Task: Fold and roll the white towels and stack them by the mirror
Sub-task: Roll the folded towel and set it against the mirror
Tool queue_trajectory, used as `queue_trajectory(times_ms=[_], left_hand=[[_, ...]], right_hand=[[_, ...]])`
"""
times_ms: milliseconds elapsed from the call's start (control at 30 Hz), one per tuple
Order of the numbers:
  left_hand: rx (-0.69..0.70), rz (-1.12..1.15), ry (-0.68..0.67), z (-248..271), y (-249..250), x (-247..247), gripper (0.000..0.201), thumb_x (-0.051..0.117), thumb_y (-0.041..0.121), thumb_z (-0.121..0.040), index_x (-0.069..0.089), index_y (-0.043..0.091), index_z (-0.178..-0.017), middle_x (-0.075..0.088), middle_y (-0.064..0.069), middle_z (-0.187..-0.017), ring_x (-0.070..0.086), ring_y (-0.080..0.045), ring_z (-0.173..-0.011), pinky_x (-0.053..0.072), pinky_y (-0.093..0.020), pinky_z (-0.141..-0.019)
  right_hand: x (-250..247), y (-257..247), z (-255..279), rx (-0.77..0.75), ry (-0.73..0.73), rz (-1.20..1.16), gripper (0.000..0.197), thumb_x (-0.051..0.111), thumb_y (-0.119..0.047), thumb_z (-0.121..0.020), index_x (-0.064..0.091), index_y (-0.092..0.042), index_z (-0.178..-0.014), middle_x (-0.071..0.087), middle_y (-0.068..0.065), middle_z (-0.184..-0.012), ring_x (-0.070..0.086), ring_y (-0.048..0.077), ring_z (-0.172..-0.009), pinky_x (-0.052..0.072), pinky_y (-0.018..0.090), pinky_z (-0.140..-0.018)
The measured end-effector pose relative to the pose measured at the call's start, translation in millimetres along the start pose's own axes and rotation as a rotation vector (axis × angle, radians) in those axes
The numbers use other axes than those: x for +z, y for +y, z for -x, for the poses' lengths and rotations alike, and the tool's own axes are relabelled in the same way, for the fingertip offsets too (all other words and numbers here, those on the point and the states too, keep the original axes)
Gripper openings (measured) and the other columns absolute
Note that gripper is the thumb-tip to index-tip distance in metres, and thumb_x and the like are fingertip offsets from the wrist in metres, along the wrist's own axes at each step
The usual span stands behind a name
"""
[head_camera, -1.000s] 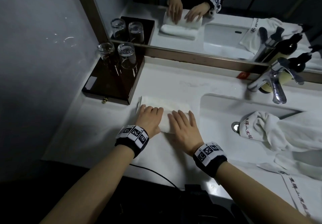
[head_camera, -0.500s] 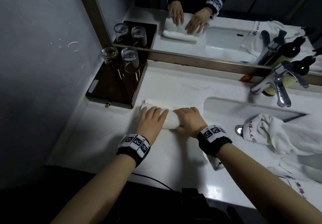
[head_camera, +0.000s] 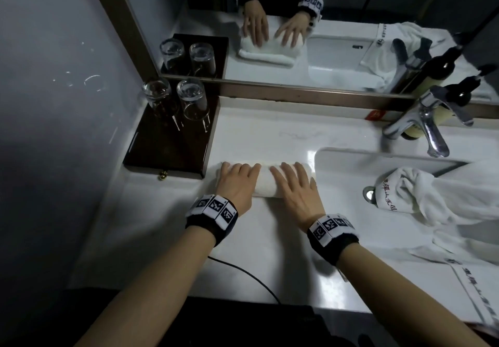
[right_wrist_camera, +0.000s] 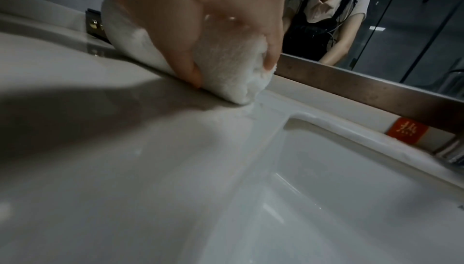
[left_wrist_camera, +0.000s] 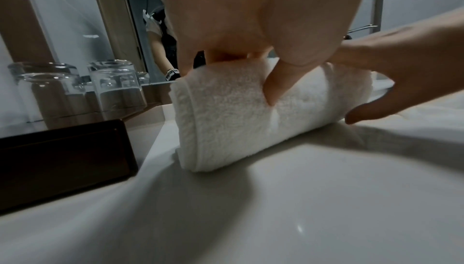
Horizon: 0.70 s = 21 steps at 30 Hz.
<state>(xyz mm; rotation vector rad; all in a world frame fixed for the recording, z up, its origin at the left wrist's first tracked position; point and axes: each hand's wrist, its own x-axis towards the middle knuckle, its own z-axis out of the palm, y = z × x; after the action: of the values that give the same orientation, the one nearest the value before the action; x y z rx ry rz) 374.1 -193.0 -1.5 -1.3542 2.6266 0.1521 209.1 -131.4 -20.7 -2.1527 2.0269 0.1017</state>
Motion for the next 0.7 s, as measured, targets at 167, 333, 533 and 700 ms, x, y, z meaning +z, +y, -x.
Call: queue_trajectory(times_ms=[167, 333, 533, 700], left_hand=[[0.001, 0.029, 0.055, 0, -2, 6, 0.071, 0.045, 0.010, -0.082, 0.015, 0.014, -0.146, 0.035, -0.005, -0.142, 0.033, -0.024, -0.131, 0.013, -0.046, -0.112], [-0.001, 0.008, 0.146, 5, 6, 11, 0.072, 0.019, 0.005, -0.080, 0.011, 0.021, -0.149, 0.016, -0.003, -0.157, 0.015, -0.021, -0.144, 0.004, -0.054, -0.114], [-0.054, -0.031, 0.254, -4, 18, 12, 0.082, 0.056, 0.001, -0.067, 0.035, 0.029, -0.142, 0.028, -0.003, -0.154, 0.028, -0.023, -0.141, 0.025, -0.051, -0.110], [-0.126, 0.007, 0.277, -33, 20, 1, 0.079, 0.064, -0.003, -0.055, 0.052, 0.022, -0.129, 0.043, -0.011, -0.144, 0.045, -0.032, -0.129, 0.042, -0.052, -0.096]], right_hand=[[-7, 2, -13, -0.004, -0.012, 0.078, 0.063, 0.042, -0.012, -0.090, 0.017, -0.022, -0.147, 0.032, 0.014, -0.143, 0.032, 0.036, -0.126, 0.044, 0.046, -0.090], [-7, 1, -28, 0.032, -0.003, 0.048, 0.058, 0.037, -0.006, -0.091, 0.023, -0.018, -0.146, 0.039, 0.019, -0.138, 0.039, 0.038, -0.122, 0.047, 0.046, -0.085], [-11, 15, -58, 0.004, -0.019, 0.050, 0.061, 0.036, -0.004, -0.091, 0.017, -0.019, -0.147, 0.035, 0.019, -0.139, 0.037, 0.036, -0.123, 0.045, 0.045, -0.085], [-19, 34, -88, -0.003, -0.025, 0.068, 0.066, 0.046, -0.008, -0.088, 0.015, -0.018, -0.145, 0.037, 0.018, -0.134, 0.038, 0.036, -0.119, 0.045, 0.043, -0.084]])
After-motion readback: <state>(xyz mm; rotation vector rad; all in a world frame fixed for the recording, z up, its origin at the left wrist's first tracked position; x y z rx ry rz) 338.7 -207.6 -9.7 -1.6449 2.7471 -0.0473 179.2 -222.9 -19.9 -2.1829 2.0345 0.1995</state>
